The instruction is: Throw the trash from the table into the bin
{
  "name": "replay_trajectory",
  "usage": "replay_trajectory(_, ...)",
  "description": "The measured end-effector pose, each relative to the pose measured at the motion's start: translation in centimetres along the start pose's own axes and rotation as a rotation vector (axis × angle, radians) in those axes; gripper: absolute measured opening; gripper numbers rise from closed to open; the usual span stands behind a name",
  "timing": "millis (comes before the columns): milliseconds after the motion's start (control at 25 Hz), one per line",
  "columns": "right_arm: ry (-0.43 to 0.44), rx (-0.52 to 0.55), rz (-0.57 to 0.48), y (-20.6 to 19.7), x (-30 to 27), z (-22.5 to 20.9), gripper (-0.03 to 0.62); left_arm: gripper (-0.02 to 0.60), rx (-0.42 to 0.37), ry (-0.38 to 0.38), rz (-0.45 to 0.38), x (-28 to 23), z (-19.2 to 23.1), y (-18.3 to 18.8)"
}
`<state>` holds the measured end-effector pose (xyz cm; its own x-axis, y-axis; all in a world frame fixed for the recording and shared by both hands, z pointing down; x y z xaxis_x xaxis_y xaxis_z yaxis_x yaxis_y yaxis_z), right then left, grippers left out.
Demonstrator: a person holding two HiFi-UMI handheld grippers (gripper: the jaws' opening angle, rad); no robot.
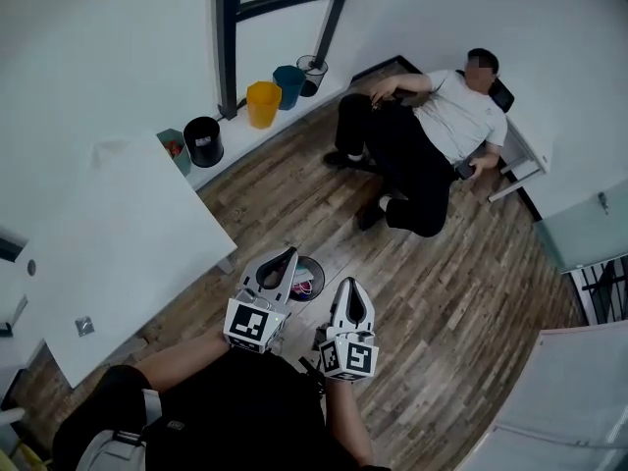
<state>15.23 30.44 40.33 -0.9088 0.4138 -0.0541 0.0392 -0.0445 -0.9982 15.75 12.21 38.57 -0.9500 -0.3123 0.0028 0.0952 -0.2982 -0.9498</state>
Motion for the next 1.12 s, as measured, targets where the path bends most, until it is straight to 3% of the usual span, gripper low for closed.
replay_trajectory(400,0.034,0.006,-0.003,0.1,-0.4,-0.1,0.006,-0.003,-0.032,0.037,-0.052,1.2,-0.3,1.6)
replay_trajectory(520,0.069,0.014,-0.002,0.4,-0.7,-0.3,0.006,-0.003,-0.057,0.066,-0.061,1.9,-0.6,2.7)
replay_trajectory(640,0.137,0.029,-0.024,0.6,-1.4,0.1,0.006,-0.003,-0.062,0.122,-0.125,3.4,-0.6,2.4)
replay_trajectory(920,0.426,0.042,-0.077,1.0,-2.0,2.7,0.006,-0.003,-0.077,0.397,-0.174,8.6,-1.2,1.6)
replay_trajectory(1120,0.689,0.029,-0.094,0.4,-1.2,8.8,0.005,-0.003,-0.106,0.665,-0.206,17.0,-0.2,1.0)
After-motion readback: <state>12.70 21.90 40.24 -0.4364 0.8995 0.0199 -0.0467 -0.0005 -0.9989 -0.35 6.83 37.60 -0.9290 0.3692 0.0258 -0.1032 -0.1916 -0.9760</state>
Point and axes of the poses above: the fingertips, and each gripper's own axes: x backward along the fingers, z to its left, y out of its top, the point moved 7 cm from there along x, backward along the fingers, and after that the axes turned 11 degrees about x, right-handed, at the moved point
